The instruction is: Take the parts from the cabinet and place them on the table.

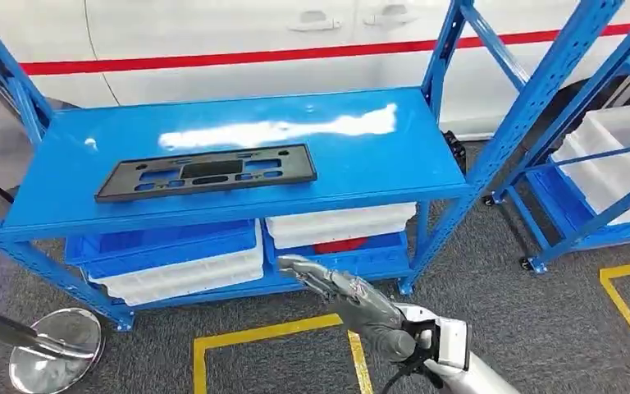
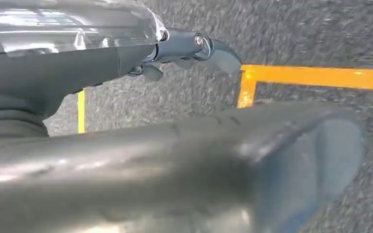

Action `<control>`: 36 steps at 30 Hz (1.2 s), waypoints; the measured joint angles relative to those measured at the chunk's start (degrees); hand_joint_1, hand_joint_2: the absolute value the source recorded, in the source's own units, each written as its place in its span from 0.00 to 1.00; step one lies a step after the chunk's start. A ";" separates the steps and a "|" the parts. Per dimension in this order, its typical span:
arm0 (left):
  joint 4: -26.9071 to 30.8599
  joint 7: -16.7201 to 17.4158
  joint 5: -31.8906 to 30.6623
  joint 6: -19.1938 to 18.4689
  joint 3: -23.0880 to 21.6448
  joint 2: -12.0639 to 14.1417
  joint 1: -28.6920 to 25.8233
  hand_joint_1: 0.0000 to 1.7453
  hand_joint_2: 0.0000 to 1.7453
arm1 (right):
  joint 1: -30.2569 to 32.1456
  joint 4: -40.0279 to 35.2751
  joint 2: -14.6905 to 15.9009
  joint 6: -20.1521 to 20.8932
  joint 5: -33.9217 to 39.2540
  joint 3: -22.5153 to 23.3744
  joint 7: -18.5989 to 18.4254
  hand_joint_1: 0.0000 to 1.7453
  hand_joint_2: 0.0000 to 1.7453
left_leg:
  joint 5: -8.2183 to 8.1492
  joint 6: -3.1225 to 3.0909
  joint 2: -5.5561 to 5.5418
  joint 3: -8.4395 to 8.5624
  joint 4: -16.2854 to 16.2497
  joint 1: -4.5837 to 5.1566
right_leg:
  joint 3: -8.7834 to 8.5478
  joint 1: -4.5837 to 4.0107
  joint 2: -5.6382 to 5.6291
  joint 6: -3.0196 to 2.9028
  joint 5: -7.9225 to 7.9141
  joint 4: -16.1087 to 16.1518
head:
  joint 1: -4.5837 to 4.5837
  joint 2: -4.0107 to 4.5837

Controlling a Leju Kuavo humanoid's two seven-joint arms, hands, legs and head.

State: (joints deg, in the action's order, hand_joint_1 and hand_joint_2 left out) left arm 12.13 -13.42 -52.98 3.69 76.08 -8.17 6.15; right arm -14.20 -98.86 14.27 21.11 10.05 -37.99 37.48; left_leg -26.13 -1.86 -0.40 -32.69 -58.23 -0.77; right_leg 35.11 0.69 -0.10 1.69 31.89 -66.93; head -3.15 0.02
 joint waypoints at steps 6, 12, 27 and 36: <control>0.00 0.02 -0.22 -0.04 0.00 0.00 -0.09 0.00 0.00 | 0.14 0.00 -0.09 -0.09 0.02 -0.02 -0.57 0.00 0.00 | -1.35 0.02 -0.13 1.76 -0.01 0.36 | 2.76 -0.02 0.05 -0.64 -4.28 0.05 | 0.00 0.00; -0.09 0.11 -0.35 -0.09 0.00 -0.20 0.05 0.00 0.00 | -0.33 -0.13 -0.07 -0.28 0.02 -0.02 -1.38 0.00 0.00 | -2.01 1.90 0.16 3.02 -0.30 0.71 | -0.84 -0.90 0.35 -2.70 -6.63 8.96 | 0.13 0.00; -0.09 0.59 -1.20 0.04 -0.11 0.17 -0.18 0.00 0.00 | -0.75 -0.50 0.94 -0.92 0.04 -0.35 -2.23 0.00 0.00 | 1.51 1.26 0.21 -2.66 -0.77 0.46 | -5.43 -0.62 0.19 -1.41 -2.58 9.26 | 0.13 0.00; -0.09 2.41 -1.62 1.60 -0.22 0.52 -0.13 0.00 0.00 | -0.47 -0.33 0.81 -0.92 0.09 -0.11 -1.27 0.00 0.00 | -0.42 0.24 -0.01 0.56 0.02 0.11 | 3.45 0.20 0.20 -0.37 -2.99 -2.12 | 0.11 0.00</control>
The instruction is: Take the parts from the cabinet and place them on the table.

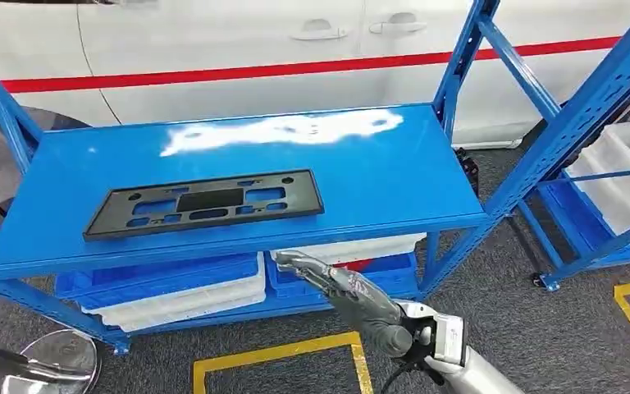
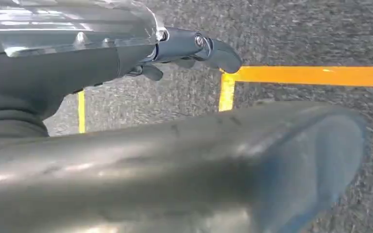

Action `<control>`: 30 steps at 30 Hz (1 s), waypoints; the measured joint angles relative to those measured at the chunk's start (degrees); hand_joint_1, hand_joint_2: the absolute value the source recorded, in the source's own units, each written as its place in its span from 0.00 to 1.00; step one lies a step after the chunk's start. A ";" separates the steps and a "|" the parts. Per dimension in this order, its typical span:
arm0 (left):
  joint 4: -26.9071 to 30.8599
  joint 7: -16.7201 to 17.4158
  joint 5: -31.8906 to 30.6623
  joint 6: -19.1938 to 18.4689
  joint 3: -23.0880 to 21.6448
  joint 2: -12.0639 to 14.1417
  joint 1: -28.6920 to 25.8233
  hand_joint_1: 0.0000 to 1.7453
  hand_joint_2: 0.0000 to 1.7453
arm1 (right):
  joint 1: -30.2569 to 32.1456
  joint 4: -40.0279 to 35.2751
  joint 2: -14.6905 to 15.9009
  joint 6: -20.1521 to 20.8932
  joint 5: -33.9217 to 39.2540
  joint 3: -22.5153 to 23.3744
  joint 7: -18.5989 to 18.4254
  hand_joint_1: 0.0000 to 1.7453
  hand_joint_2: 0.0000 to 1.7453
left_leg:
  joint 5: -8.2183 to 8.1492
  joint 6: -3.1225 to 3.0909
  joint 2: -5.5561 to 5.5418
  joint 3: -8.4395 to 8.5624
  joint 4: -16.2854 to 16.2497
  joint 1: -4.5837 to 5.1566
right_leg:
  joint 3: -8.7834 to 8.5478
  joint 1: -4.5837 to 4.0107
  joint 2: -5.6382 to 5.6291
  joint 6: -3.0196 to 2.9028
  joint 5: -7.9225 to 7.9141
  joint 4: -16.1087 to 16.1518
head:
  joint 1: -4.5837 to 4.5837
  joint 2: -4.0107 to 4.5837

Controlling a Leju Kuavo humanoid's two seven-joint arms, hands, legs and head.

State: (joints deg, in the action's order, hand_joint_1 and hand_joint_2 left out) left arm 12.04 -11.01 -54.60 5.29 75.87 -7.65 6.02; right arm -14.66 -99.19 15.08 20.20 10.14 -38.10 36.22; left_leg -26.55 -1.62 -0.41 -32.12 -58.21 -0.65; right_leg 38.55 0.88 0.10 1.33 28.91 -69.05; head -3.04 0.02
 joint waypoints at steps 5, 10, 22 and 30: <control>0.00 0.83 -0.42 0.55 -0.04 0.24 -0.08 0.00 0.00 | 0.11 0.33 -0.02 -0.04 -0.04 0.04 0.55 0.00 0.00 | -1.08 1.43 0.00 0.62 0.16 0.21 | -3.77 -0.85 0.13 -1.27 -3.48 10.36 | 0.00 0.00; 0.00 0.87 -0.42 0.65 -0.04 0.57 -0.07 0.00 0.00 | 0.31 0.55 0.83 0.20 -0.18 -0.04 1.22 0.00 0.00 | -5.88 2.92 0.15 -3.11 -8.59 0.09 | -5.53 -0.22 0.30 -2.75 -3.08 11.65 | -0.02 0.00; 0.00 0.22 0.09 0.59 -0.04 0.85 -0.50 0.00 0.00 | -0.15 1.81 0.90 1.20 -0.81 -1.16 0.59 0.00 0.00 | 1.48 0.81 -0.12 -2.09 -0.14 0.14 | -7.57 -0.69 -0.21 -0.71 -0.66 11.20 | -0.02 0.00; 0.02 -0.31 0.09 0.70 -0.02 0.79 -0.75 0.00 0.00 | 0.67 4.87 0.74 1.97 -2.14 -2.82 2.23 0.00 0.00 | 0.67 -0.03 -0.15 -0.59 0.31 0.05 | 1.01 -0.01 -0.11 0.26 2.00 -2.69 | 0.00 0.00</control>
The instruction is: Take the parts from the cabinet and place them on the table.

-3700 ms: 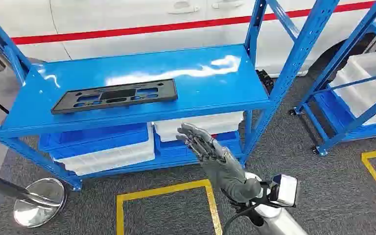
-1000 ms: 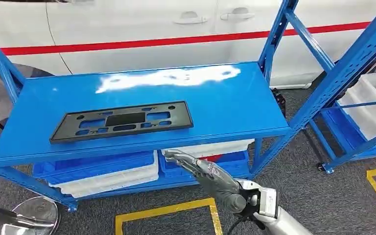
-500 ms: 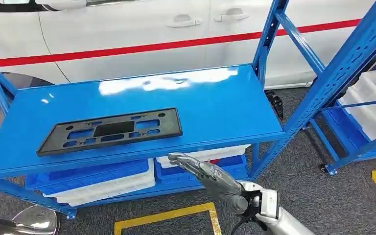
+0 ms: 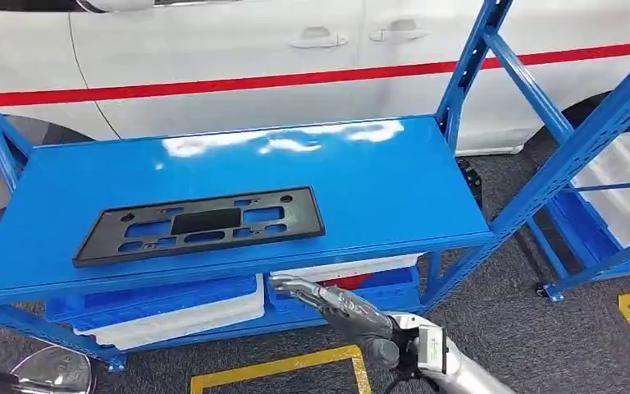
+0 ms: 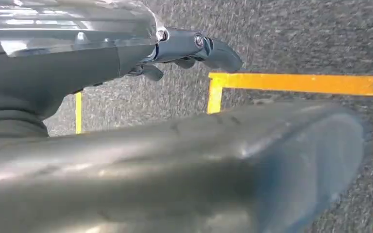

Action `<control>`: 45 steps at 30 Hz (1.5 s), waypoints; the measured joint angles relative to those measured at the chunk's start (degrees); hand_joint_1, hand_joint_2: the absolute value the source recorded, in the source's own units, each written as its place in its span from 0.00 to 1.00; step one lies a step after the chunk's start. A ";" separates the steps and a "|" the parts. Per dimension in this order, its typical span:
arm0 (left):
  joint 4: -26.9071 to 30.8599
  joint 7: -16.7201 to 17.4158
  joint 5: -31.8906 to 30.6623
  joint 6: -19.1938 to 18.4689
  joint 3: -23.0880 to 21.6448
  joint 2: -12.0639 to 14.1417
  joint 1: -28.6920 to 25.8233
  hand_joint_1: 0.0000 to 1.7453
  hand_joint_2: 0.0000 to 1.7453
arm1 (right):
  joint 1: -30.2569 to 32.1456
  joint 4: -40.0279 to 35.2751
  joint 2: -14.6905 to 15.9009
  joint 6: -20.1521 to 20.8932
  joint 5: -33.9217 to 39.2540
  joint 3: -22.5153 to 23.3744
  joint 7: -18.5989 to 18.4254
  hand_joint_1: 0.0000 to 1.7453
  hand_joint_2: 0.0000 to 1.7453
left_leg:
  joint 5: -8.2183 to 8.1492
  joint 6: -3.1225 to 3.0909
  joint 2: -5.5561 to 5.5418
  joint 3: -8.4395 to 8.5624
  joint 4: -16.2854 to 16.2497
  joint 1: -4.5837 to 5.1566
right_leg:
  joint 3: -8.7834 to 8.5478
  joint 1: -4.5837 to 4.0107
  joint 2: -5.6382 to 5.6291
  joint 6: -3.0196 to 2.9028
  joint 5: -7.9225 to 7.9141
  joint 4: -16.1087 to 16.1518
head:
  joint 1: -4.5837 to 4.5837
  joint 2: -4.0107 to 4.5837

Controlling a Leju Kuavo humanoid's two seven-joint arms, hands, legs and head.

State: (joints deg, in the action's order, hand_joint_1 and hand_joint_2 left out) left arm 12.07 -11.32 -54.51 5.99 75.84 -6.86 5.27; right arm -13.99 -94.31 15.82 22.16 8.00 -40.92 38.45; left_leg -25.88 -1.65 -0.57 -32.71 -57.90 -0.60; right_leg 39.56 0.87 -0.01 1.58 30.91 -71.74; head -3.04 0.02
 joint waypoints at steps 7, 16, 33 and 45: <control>-0.02 -0.02 0.00 0.02 -0.02 -0.11 -0.02 0.00 0.00 | -0.19 0.94 0.24 -0.77 -3.89 -0.85 0.57 0.00 0.00 | -0.83 1.88 -0.38 0.73 0.37 0.08 | -6.00 -0.93 0.28 -1.97 -5.02 13.76 | 0.00 0.00; -0.02 -0.83 0.66 0.44 0.02 -0.18 -0.58 0.00 0.00 | -0.49 2.64 1.33 -1.09 -6.05 -2.51 1.16 0.00 0.00 | -2.65 3.43 0.21 -5.25 -10.05 -0.10 | -8.03 -0.50 2.25 -2.99 -4.01 14.50 | 0.00 0.00; -0.02 -1.25 -1.95 1.49 -0.33 -0.42 0.28 0.00 0.00 | -16.73 22.50 1.14 -31.87 -32.11 -8.37 -8.94 0.00 1.00 | 0.65 0.63 -2.34 -0.21 0.09 -0.04 | -6.56 0.58 0.72 -0.87 -4.89 12.08 | 0.00 0.00; -0.02 -1.73 -2.51 1.29 -0.37 -0.28 0.85 0.00 0.00 | -22.72 28.37 3.56 -47.26 -55.06 -16.05 -16.72 0.00 1.00 | -5.49 3.80 -0.69 -10.14 -16.54 0.10 | -7.64 -0.23 4.39 -3.17 -3.90 14.15 | 0.00 0.00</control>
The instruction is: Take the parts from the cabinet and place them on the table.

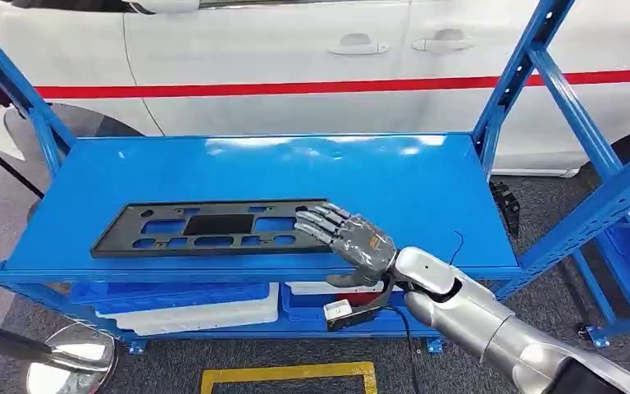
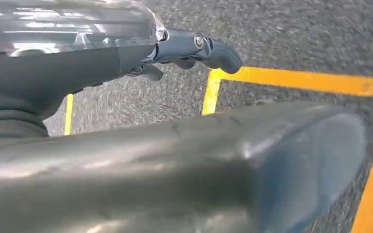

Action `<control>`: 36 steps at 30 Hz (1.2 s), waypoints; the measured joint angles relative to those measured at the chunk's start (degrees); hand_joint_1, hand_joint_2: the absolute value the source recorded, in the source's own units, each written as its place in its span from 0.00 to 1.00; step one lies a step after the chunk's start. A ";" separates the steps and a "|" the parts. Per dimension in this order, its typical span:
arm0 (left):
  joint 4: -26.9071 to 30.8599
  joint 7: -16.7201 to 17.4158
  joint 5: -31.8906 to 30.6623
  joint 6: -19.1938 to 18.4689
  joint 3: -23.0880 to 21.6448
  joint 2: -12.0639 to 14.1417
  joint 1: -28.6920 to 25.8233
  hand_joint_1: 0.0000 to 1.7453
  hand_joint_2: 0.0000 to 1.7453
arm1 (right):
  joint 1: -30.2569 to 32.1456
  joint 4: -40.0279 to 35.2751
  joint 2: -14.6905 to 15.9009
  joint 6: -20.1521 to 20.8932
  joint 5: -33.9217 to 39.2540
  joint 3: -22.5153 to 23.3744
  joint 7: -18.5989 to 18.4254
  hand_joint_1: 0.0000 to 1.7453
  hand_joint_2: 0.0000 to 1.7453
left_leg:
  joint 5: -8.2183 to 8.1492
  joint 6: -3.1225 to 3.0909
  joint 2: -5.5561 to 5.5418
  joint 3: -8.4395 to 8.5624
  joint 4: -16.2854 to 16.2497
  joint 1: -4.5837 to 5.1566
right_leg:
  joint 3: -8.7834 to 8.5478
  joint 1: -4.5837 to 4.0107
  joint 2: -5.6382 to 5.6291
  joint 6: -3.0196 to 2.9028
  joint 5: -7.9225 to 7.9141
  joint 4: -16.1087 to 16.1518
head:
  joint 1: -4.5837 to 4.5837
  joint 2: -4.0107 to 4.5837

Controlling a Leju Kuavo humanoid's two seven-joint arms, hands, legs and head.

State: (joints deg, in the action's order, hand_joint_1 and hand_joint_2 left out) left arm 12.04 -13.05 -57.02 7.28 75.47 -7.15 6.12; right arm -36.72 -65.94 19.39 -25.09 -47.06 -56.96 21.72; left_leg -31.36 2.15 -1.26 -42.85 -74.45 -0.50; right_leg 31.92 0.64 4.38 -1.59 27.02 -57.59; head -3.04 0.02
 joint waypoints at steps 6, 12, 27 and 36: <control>0.02 -0.11 0.00 0.02 0.00 0.24 -0.23 0.00 0.00 | -1.48 0.66 0.09 -0.81 -1.29 -3.19 -1.03 0.00 1.00 | 7.65 -1.98 -0.48 7.17 16.48 0.69 | -0.68 -0.49 0.71 1.30 0.87 -0.39 | 0.00 0.00; 0.02 -0.26 -0.24 -0.09 -0.02 0.17 0.19 0.00 0.00 | -1.96 1.46 -0.18 -0.74 0.07 -5.73 -2.12 0.00 1.00 | 8.32 -3.63 -1.56 7.99 17.46 -0.16 | 4.33 0.68 -3.48 2.59 7.65 -12.24 | 0.00 0.00; 0.02 -0.17 -1.05 -0.26 -0.50 0.20 0.10 0.00 0.00 | -2.93 2.43 -0.24 -1.46 4.40 -9.68 -4.94 0.00 1.00 | 7.46 -2.33 -3.23 7.69 16.39 0.24 | 0.92 1.00 -1.67 2.76 -0.20 -2.35 | 0.00 0.00; 0.02 -0.17 -1.77 -0.18 -1.40 0.39 0.20 0.00 0.00 | -6.24 1.40 1.51 -3.28 10.10 -15.23 -10.82 0.00 1.00 | 5.03 0.13 -0.11 4.94 10.16 -0.05 | 0.36 0.49 0.07 0.54 0.50 -1.02 | 0.00 0.00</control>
State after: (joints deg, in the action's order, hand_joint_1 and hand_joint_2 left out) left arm 12.07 -13.22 -58.80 7.10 74.07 -6.75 6.32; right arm -42.96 -64.54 20.90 -28.37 -36.96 -72.19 10.90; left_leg -26.33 2.27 -1.37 -37.91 -64.29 -0.55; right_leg 32.28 1.14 4.46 -1.05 27.51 -58.61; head -3.04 0.02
